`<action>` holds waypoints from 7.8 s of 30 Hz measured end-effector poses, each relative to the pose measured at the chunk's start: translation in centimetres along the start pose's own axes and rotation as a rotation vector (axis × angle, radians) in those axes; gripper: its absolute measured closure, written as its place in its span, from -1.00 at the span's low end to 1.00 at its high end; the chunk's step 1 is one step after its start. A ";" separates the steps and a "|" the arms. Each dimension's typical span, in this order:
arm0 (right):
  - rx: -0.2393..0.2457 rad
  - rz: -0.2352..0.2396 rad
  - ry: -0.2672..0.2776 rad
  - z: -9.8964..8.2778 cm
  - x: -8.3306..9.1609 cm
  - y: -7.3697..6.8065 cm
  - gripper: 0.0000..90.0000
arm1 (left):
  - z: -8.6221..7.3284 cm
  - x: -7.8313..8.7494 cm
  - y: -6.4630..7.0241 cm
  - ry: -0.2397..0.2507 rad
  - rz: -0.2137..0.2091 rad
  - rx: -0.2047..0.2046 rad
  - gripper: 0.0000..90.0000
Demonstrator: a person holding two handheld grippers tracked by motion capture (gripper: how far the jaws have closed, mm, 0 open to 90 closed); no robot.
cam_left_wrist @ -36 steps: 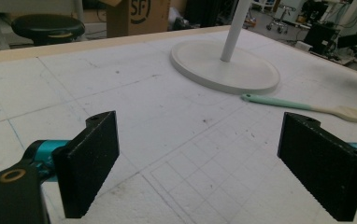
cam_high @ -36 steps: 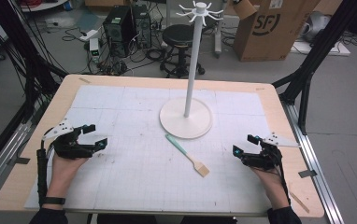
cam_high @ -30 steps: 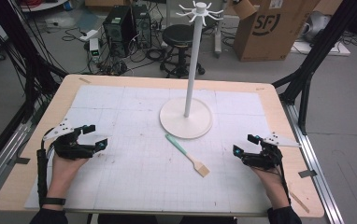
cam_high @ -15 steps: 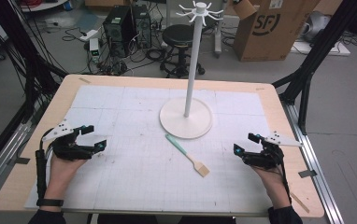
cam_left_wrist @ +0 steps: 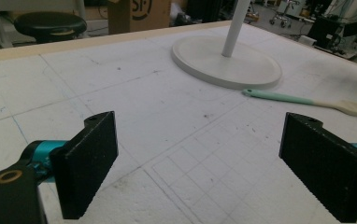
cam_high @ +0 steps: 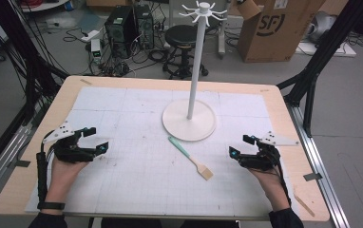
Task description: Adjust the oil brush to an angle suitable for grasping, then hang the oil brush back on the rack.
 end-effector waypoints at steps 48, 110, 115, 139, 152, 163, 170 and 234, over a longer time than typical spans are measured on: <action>0.086 0.130 -0.232 -0.4 -8.8 -6.2 -0.24 | -0.1 -0.6 -0.2 0.006 -0.006 0.008 -0.71; 0.125 0.101 -0.353 -1.8 -10.6 -8.9 0.83 | 0.0 -0.3 0.6 -0.015 -0.007 -0.007 -0.69; 0.109 0.116 -0.321 -1.3 -10.2 -8.7 0.83 | 0.0 -0.2 0.5 -0.012 -0.004 -0.006 -0.69; 0.068 0.143 -0.091 6.4 -2.8 -5.6 0.83 | 0.0 -0.3 0.6 -0.013 -0.012 -0.004 -0.69; 0.107 0.120 0.016 12.8 3.0 -4.1 0.83 | -0.1 -0.4 0.6 -0.016 -0.019 -0.005 -0.69; 0.125 0.104 0.081 17.2 5.4 -3.5 0.83 | -0.1 -0.4 0.6 -0.020 -0.020 -0.002 -0.69; 0.113 0.094 0.129 19.7 6.3 -3.1 0.83 | -0.2 -0.4 0.5 -0.024 -0.014 0.000 -0.69; 0.123 0.072 0.161 26.6 6.7 -1.8 0.83 | -0.6 -0.5 0.6 -0.045 -0.032 0.006 -0.68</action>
Point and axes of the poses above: each handheld gripper's, and its own axes: x roughly backward along the jaws, z roughly out of its top, y roughly to its right, the point moved 5 cm from there along -x, roughly forward along the jaws, and after that the axes turned 1 degree about z, right-handed, at the moved point
